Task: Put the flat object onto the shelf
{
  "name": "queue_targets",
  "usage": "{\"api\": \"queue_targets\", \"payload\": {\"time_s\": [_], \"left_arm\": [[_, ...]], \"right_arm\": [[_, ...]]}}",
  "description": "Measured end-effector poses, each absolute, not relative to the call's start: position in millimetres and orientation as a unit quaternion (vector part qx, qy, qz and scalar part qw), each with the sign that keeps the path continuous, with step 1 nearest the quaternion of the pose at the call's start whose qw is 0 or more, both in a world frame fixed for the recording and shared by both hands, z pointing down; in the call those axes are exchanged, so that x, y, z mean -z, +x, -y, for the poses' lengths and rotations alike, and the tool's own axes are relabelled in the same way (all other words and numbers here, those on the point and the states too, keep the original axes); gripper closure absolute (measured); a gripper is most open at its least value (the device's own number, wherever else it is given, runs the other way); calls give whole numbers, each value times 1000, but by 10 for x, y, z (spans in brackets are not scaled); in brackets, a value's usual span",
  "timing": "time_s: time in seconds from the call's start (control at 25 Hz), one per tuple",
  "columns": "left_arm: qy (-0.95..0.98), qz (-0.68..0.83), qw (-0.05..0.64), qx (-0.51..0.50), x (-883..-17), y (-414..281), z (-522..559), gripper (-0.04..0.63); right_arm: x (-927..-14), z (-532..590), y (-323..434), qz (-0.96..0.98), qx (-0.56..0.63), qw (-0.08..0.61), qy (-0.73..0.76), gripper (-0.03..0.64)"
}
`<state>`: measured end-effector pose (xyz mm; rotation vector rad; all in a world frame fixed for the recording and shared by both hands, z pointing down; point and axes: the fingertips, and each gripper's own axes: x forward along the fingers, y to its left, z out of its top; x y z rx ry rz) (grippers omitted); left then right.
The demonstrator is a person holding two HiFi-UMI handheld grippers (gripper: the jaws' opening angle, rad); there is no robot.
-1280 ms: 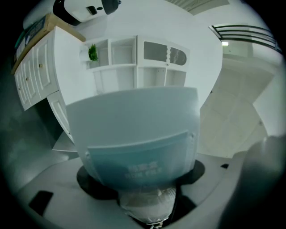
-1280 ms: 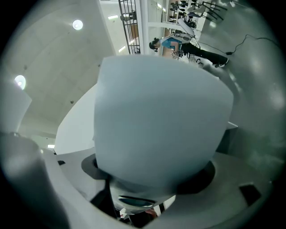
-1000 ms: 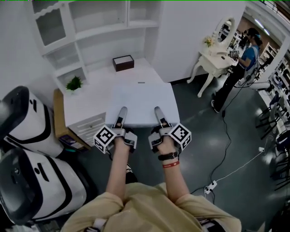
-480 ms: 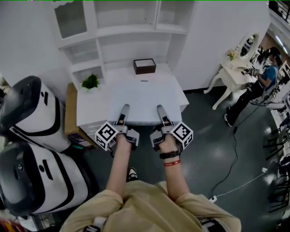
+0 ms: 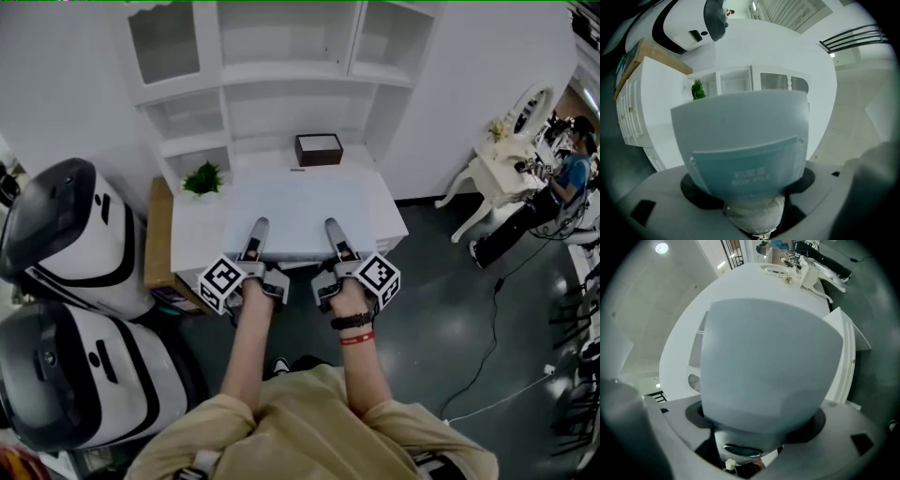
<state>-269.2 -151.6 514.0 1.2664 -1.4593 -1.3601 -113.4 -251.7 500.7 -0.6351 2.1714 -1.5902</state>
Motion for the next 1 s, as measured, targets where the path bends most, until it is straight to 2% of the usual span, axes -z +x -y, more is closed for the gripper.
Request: {"api": "queue_targets", "payload": {"time_s": [0.48,1.0], "left_arm": [[474,588,366,543,-5034,-3024,1781,235],[434,616,384,534,-5017,-3359,2367,235]], "right_arm": [[-4927,2878,-1546,-771,581,165,-201,229],[-4930,3572,-1942,-753,611,132,-205,230]]}}
